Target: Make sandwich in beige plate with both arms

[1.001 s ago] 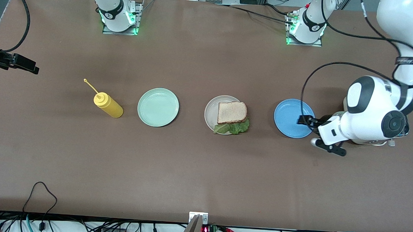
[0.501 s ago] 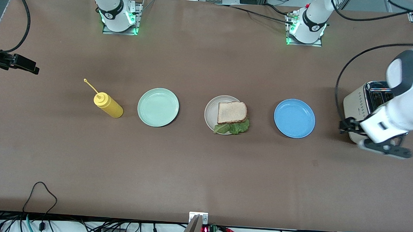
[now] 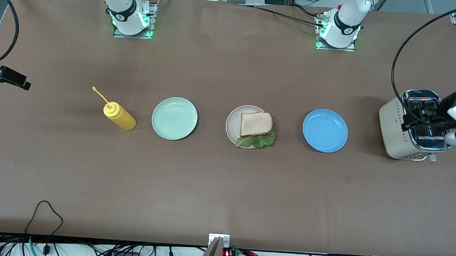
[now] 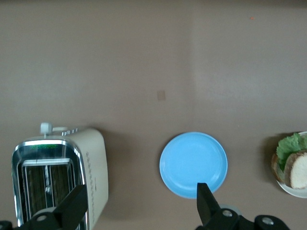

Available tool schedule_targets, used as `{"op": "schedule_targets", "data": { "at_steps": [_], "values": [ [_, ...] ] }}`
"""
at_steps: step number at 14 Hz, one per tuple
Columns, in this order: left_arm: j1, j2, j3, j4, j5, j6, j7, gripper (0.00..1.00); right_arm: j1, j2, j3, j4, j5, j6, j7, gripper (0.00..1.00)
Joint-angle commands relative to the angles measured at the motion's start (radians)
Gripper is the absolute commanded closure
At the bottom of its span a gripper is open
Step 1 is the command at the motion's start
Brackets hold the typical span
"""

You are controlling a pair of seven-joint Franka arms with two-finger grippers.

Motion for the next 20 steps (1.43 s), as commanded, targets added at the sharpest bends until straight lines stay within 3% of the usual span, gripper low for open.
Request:
{"op": "schedule_targets", "data": {
  "at_steps": [1,3,5,6,14,20],
  "values": [
    [0.132,-0.007,-0.142,-0.019,-0.003,-0.001,-0.025,0.00,-0.009,-0.016,0.004,-0.005,0.007,0.014,0.001,0.00],
    [0.134,-0.013,-0.148,-0.020,-0.003,-0.013,-0.026,0.00,-0.006,-0.016,0.004,-0.005,0.009,0.019,0.001,0.00],
    [0.056,-0.033,-0.062,-0.026,-0.003,-0.055,-0.028,0.00,-0.004,-0.020,0.005,-0.007,0.009,0.023,0.001,0.00],
    [0.044,-0.048,-0.051,-0.051,-0.001,-0.058,-0.028,0.00,-0.006,-0.022,0.005,-0.010,0.009,0.025,0.003,0.00],
    [0.050,-0.232,-0.060,-0.305,-0.004,0.027,-0.057,0.00,-0.003,-0.031,0.008,-0.017,0.012,0.020,0.005,0.00],
    [0.051,-0.300,-0.065,-0.352,-0.003,0.014,-0.050,0.00,-0.004,-0.033,0.008,-0.018,0.013,0.019,0.005,0.00]
  ]
}}
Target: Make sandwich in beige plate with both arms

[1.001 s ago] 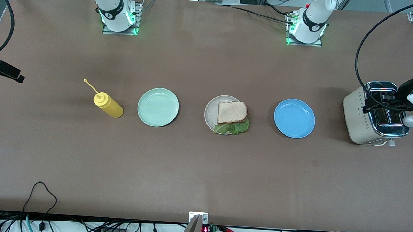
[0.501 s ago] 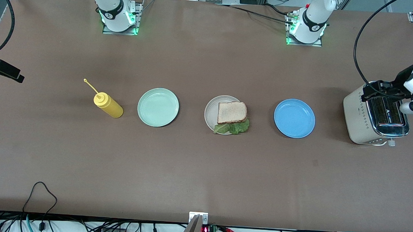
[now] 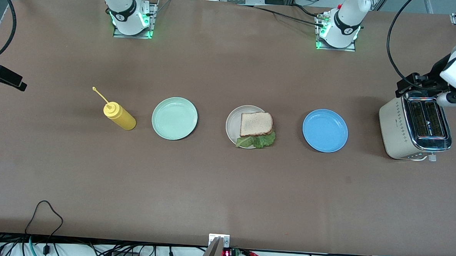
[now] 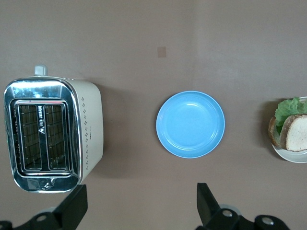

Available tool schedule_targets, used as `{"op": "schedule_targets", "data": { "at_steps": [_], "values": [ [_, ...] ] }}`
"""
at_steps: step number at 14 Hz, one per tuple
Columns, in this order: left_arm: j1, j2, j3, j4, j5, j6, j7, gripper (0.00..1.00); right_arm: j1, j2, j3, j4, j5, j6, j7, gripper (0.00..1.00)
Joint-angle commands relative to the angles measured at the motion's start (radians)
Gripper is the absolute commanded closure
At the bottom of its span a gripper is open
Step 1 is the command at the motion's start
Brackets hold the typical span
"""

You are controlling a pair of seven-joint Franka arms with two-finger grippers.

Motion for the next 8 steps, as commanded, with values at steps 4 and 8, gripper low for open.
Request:
{"op": "schedule_targets", "data": {
  "at_steps": [4,8],
  "values": [
    [-0.012,-0.048,0.007,-0.035,-0.003,-0.010,0.002,0.00,-0.005,-0.040,0.006,-0.019,0.009,-0.024,0.004,0.00],
    [-0.010,-0.048,0.007,-0.033,-0.003,-0.019,0.002,0.00,-0.005,-0.106,0.006,-0.091,0.011,-0.012,0.004,0.00]
  ]
}}
